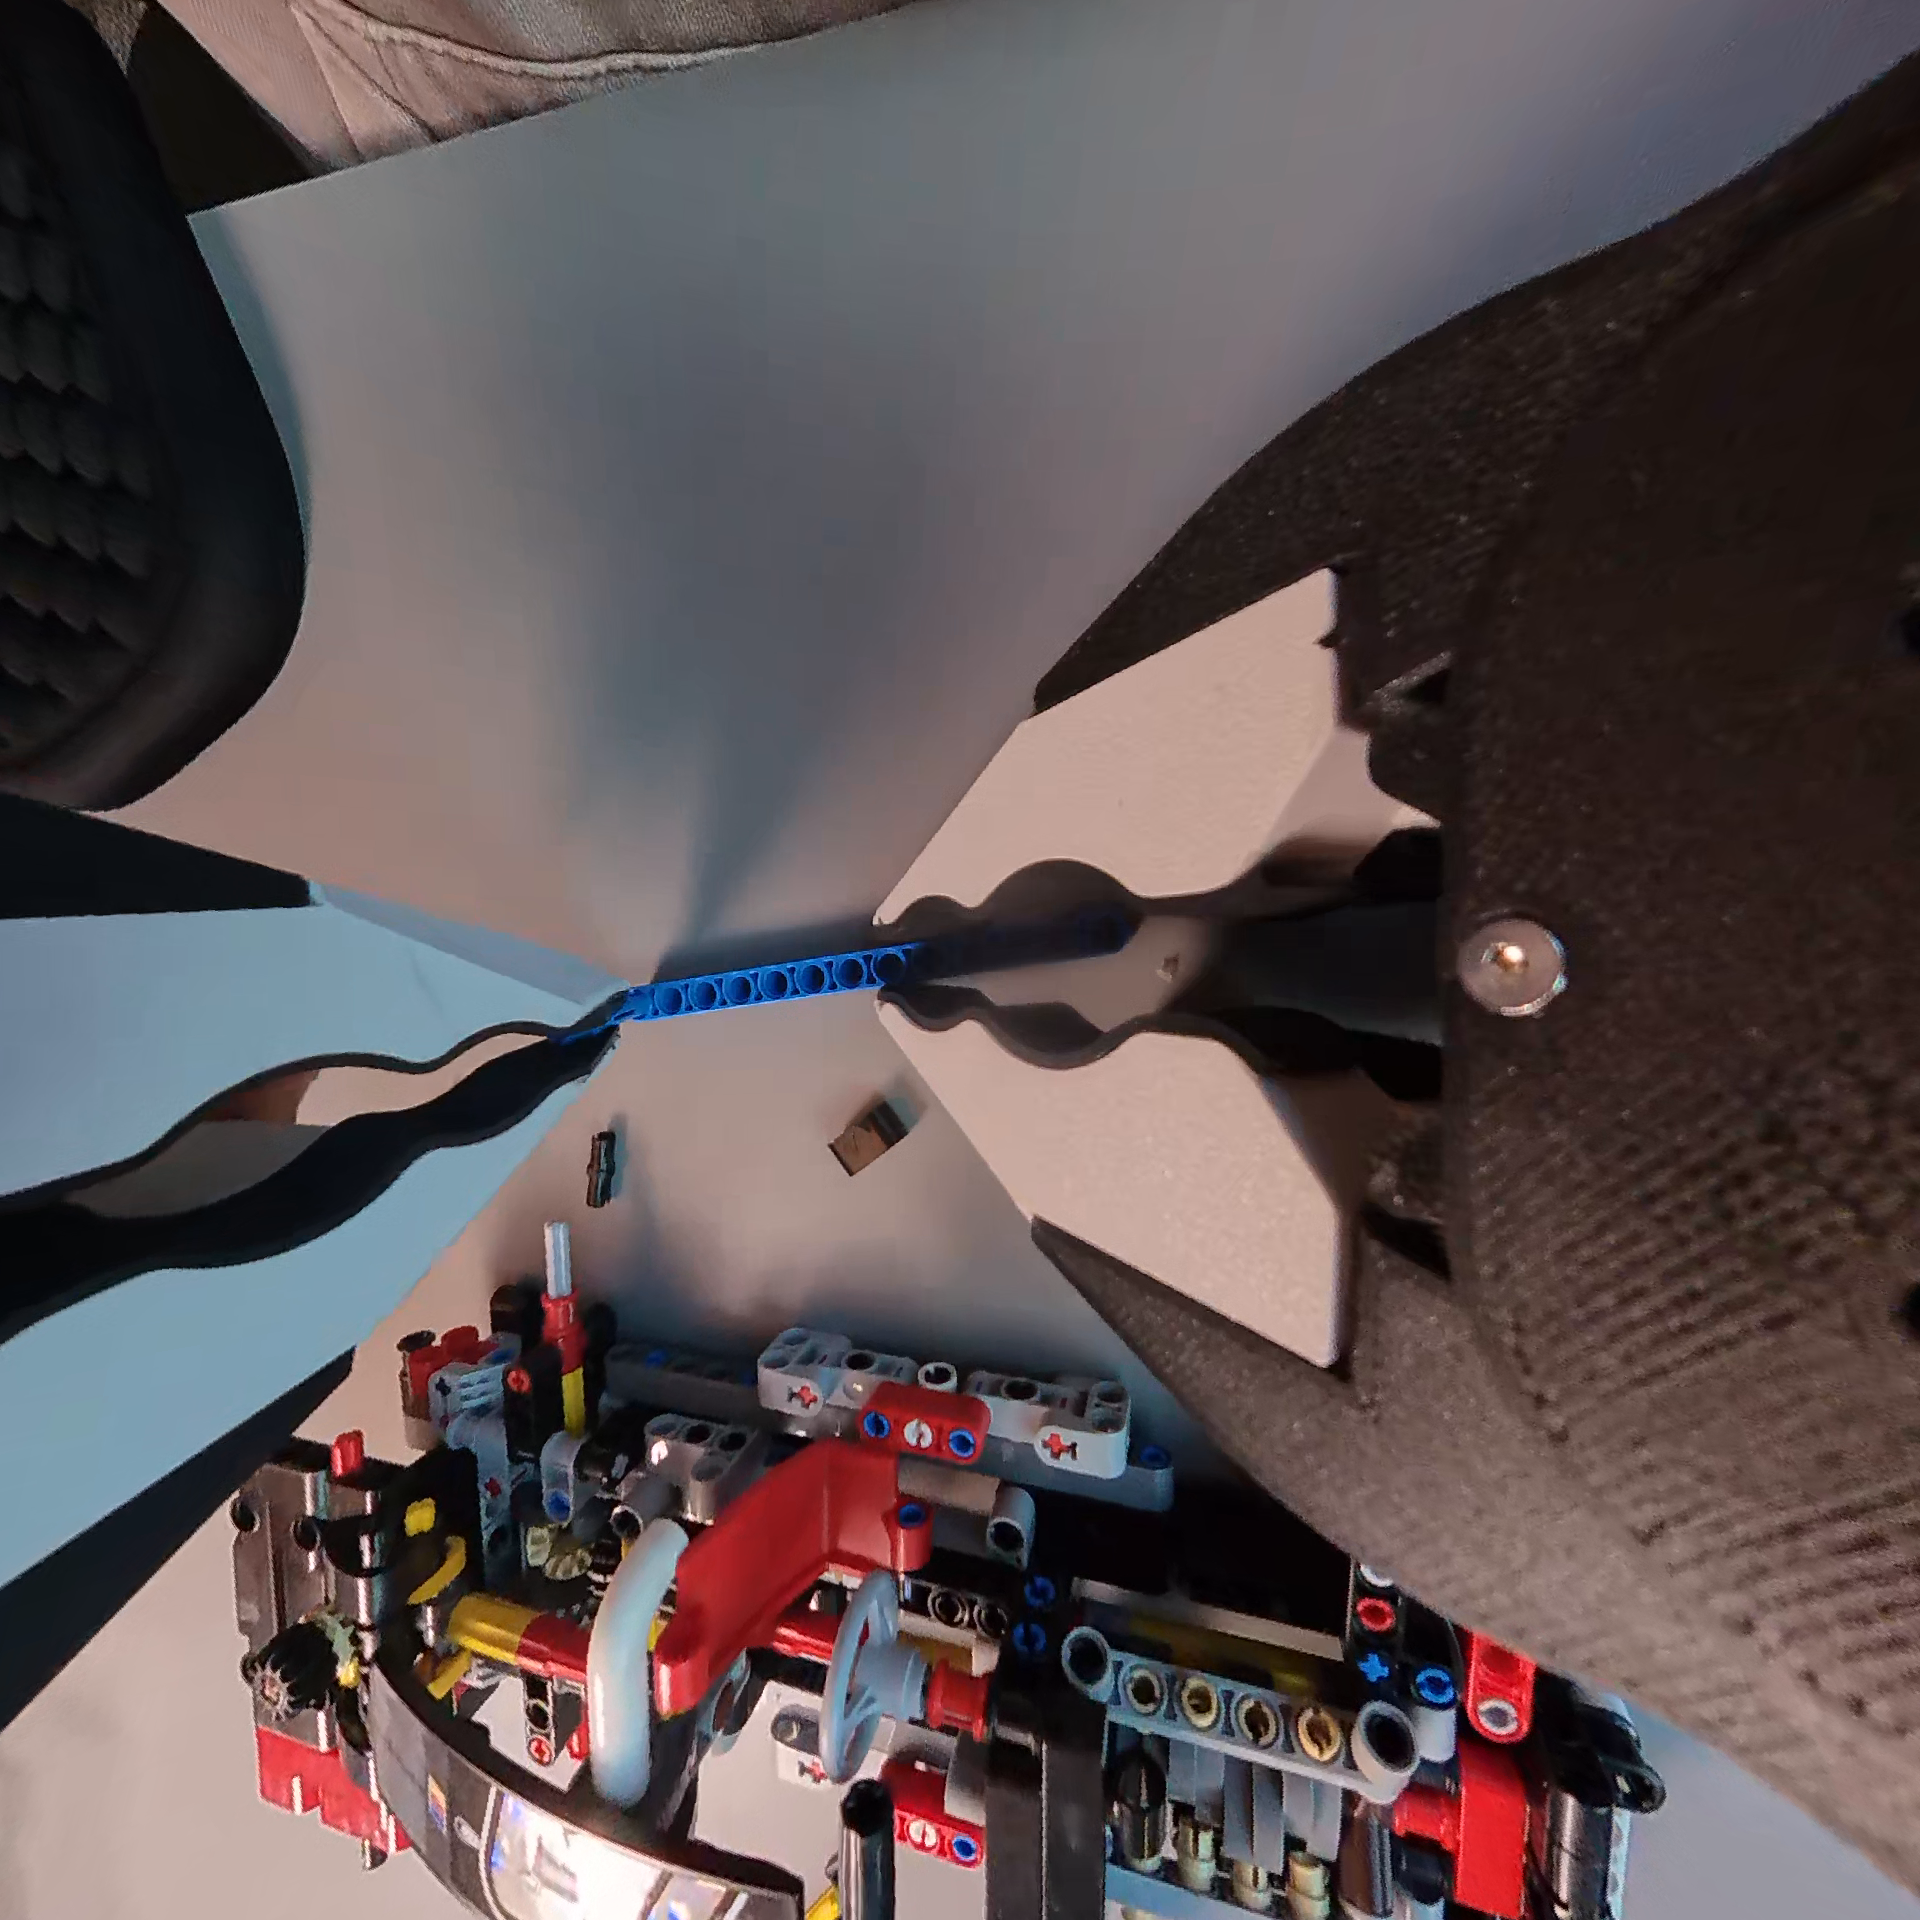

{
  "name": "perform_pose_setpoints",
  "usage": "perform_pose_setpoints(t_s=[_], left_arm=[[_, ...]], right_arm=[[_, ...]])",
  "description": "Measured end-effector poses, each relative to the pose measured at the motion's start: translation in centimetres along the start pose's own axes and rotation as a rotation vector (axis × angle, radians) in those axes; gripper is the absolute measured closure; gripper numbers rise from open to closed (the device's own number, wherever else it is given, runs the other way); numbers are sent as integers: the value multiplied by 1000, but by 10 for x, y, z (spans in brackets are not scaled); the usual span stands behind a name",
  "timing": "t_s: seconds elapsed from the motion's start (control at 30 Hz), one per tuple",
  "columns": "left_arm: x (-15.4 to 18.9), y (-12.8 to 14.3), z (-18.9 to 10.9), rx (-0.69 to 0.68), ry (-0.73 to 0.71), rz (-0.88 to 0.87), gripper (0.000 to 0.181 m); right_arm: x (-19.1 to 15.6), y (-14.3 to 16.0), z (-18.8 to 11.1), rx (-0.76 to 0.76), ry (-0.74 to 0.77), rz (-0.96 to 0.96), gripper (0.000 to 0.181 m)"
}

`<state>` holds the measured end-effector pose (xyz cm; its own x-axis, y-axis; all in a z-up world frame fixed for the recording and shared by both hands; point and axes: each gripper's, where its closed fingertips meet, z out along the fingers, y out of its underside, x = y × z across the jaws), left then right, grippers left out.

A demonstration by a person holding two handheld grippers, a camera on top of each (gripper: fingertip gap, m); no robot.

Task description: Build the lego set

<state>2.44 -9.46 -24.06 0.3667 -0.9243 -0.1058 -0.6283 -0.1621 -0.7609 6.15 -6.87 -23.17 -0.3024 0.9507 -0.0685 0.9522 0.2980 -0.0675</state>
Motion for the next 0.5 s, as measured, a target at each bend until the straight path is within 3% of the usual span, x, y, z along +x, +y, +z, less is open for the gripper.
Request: perform_pose_setpoints(t_s=[0.5], left_arm=[[0, 0, 0, -9, -17, 7, 175]], right_arm=[[1, -1, 1, 25, 2, 48, 180]])
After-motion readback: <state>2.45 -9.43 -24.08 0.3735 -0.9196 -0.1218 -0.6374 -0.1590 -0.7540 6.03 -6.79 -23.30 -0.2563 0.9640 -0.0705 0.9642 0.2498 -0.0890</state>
